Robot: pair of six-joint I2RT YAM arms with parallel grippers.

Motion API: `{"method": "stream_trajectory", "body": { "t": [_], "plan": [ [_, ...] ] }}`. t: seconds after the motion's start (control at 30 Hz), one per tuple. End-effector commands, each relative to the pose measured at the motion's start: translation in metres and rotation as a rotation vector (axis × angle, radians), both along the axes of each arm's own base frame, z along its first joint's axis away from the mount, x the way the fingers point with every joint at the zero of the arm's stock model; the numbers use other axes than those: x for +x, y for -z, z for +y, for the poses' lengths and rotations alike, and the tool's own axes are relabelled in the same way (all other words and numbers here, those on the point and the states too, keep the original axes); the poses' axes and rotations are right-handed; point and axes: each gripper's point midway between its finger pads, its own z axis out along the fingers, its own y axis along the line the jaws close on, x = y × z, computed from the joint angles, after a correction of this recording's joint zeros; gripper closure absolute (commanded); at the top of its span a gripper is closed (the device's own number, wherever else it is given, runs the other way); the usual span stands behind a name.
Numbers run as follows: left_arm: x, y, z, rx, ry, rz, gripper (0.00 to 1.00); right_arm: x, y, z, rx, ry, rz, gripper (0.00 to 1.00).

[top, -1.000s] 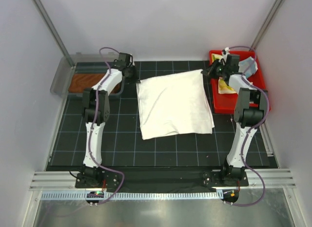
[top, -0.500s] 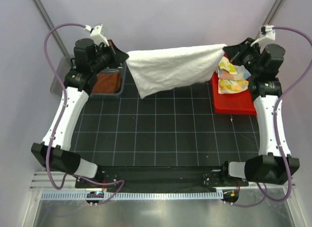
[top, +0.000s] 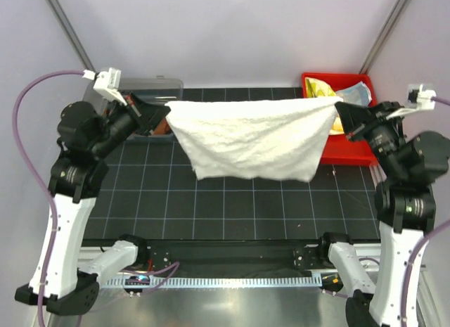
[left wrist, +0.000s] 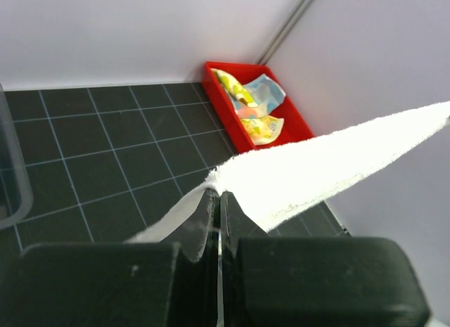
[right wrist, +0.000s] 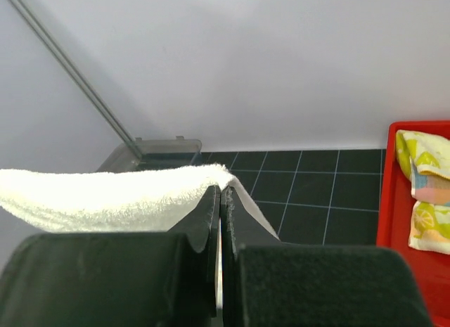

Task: Fold and stack the towels
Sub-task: Fold the towel

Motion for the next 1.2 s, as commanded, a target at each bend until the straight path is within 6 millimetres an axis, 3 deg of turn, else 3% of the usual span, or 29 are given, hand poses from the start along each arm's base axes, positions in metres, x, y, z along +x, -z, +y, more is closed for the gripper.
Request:
{"method": "stream_trajectory", "body": {
  "t": [0.0,0.13,0.17,0.2,0.23,0.27,0.3,0.33,0.37,0.4,0.43,0.47,0.5,0.57,0.6,0.63,0.7,0.73,0.8,0.83,0.87,0.9,0.93,0.97,1.0,1.03,1.07,1.1,1.17],
  "plan": [
    [-0.02,0.001,0.004,-0.024,-0.006,0.037,1.0,-0.017,-0.001,-0.008,-0.004,0.059,-0.017,0.99],
    [0.005,0.039,0.003,0.01,-0.039,0.162,1.0,0.007,0.03,-0.012,0.023,0.066,0.056,0.99],
    [0.017,0.056,0.001,0.026,-0.049,0.209,1.0,0.013,0.041,-0.007,0.028,0.035,0.081,0.99],
    [0.026,0.072,0.0,0.04,-0.057,0.245,1.0,0.028,0.068,-0.006,0.043,0.015,0.144,0.99],
    [0.034,0.085,0.0,0.05,-0.067,0.268,1.0,0.037,0.073,-0.004,0.05,-0.003,0.132,0.99],
    [0.046,0.104,-0.003,0.064,-0.073,0.309,1.0,0.047,0.104,-0.001,0.088,-0.028,0.199,0.99],
    [0.058,0.125,-0.004,0.073,-0.083,0.329,1.0,0.058,0.122,0.0,0.11,-0.037,0.236,0.99],
    [0.066,0.138,-0.005,0.077,-0.088,0.348,1.0,0.068,0.124,0.0,0.115,-0.047,0.196,0.99],
    [0.08,0.166,-0.01,0.097,-0.088,0.409,1.0,0.075,0.156,0.0,0.152,-0.046,0.252,0.99],
    [0.091,0.174,-0.014,0.094,-0.081,0.401,1.0,0.084,0.169,-0.002,0.164,-0.034,0.264,0.99],
    [0.099,0.194,-0.018,0.104,-0.069,0.437,1.0,0.1,0.179,-0.003,0.169,-0.043,0.245,0.99],
    [0.107,0.206,-0.021,0.118,-0.062,0.454,1.0,0.108,0.203,-0.002,0.181,-0.053,0.282,0.99],
    [0.124,0.236,-0.026,0.139,-0.052,0.497,1.0,0.114,0.213,0.003,0.208,-0.085,0.297,0.99],
    [0.144,0.25,-0.029,0.177,-0.041,0.496,1.0,0.139,0.24,0.008,0.226,-0.123,0.314,0.99],
    [0.154,0.28,-0.032,0.206,-0.036,0.552,1.0,0.145,0.247,0.013,0.234,-0.152,0.325,0.99],
    [0.167,0.274,-0.033,0.218,-0.041,0.525,1.0,0.154,0.252,0.015,0.231,-0.166,0.322,0.99],
    [0.182,0.285,-0.033,0.256,-0.045,0.528,1.0,0.172,0.274,0.022,0.24,-0.189,0.364,0.99],
    [0.191,0.3,-0.033,0.273,-0.048,0.553,1.0,0.179,0.274,0.023,0.241,-0.193,0.352,0.99],
    [0.208,0.291,-0.035,0.282,-0.061,0.515,1.0,0.197,0.28,0.024,0.247,-0.185,0.369,0.99],
    [0.216,0.305,-0.034,0.293,-0.069,0.536,1.0,0.203,0.28,0.022,0.248,-0.178,0.368,0.99],
    [0.23,0.291,-0.036,0.294,-0.084,0.504,1.0,0.216,0.271,0.021,0.246,-0.171,0.346,0.99],
    [0.238,0.293,-0.035,0.308,-0.096,0.504,0.95,0.227,0.283,0.021,0.252,-0.169,0.377,0.95],
    [0.254,0.29,-0.032,0.325,-0.125,0.506,0.78,0.245,0.287,0.02,0.254,-0.17,0.393,0.9],
    [0.251,0.311,-0.032,0.346,-0.119,0.554,0.71,0.251,0.274,0.019,0.247,-0.172,0.372,0.9],
    [0.269,0.29,-0.03,0.351,-0.16,0.504,0.62,0.261,0.291,0.018,0.252,-0.166,0.415,0.86],
    [0.275,0.29,-0.026,0.367,-0.179,0.505,0.51,0.265,0.303,0.016,0.251,-0.147,0.481,0.69],
    [0.277,0.303,-0.022,0.394,-0.193,0.545,0.4,0.279,0.29,0.009,0.213,-0.116,0.465,0.61],
    [0.286,0.285,-0.019,0.402,-0.225,0.505,0.37,0.276,0.308,0.005,0.206,-0.082,0.562,0.48],
    [0.284,0.28,-0.012,0.43,-0.252,0.515,0.3,0.275,0.297,-0.003,0.167,-0.036,0.572,0.4]
  ]
}}
